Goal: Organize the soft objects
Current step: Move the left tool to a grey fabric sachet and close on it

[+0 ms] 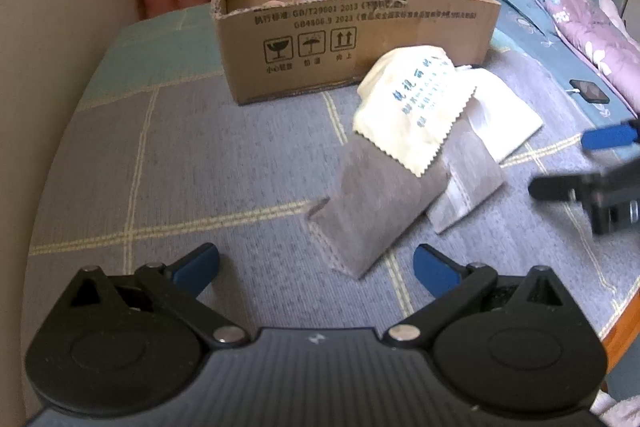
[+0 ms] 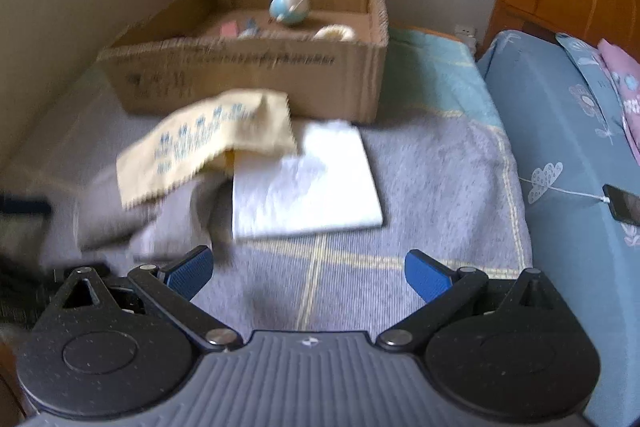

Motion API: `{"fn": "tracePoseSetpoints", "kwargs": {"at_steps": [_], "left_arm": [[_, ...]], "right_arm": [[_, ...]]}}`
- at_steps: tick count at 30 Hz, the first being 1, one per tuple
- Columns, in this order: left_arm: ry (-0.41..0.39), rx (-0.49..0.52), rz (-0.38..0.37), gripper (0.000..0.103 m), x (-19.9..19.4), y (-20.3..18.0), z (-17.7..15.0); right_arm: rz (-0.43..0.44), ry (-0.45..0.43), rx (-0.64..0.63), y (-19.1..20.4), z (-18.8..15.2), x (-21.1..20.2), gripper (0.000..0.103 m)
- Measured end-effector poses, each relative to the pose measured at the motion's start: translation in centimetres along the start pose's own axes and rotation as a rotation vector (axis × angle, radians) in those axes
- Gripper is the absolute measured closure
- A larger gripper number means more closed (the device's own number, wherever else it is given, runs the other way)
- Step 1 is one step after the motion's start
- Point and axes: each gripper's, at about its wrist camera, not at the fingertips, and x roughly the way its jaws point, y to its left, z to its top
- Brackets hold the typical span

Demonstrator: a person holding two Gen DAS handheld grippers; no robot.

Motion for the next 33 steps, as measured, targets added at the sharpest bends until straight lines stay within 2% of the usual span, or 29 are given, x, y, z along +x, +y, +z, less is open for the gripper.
{"fn": "tracePoseSetpoints", "kwargs": {"at_steps": [10,13,15,18,21,27,33], "left_arm": [[-0.021,-0.002,-0.002,0.003,1.3,-0.3,1.7],[-0.045,0.02,-0.019,0.018,1.1,-0.9,1.8],[-0.058,0.035,-0.036,0.037,0.8,-1.3,1.9],[-0.064,0.058,-0.054,0.055,0.5,-1.9,1.9],[-0.072,0.061,-0.047,0.063,0.2,-2.2,1.6],[-0.066,0.046,-0.032,0.068,-0.8,-1.6,0.7],[-0.043,0.037,-0.014,0.066,-2.1,-1.0,-0.7]], "right_arm": [[-0.003,0.045,-0.043,0.9,-1.5,0.9,0.0],[-0.008,0.042,-0.058,1.2,-1.7,1.0,0.0],[-0.007,0.042,-0.056,1.2,-1.7,1.1,0.0],[-0.008,0.043,-0.052,1.2,-1.8,1.1,0.0],[-0.009,0.043,-0.052,1.3,-1.8,1.1,0.0],[-0.01,0.04,-0.053,1.4,-2.1,1.0,0.0],[-0.008,0.039,-0.058,1.6,-2.2,0.9,0.0]]}}
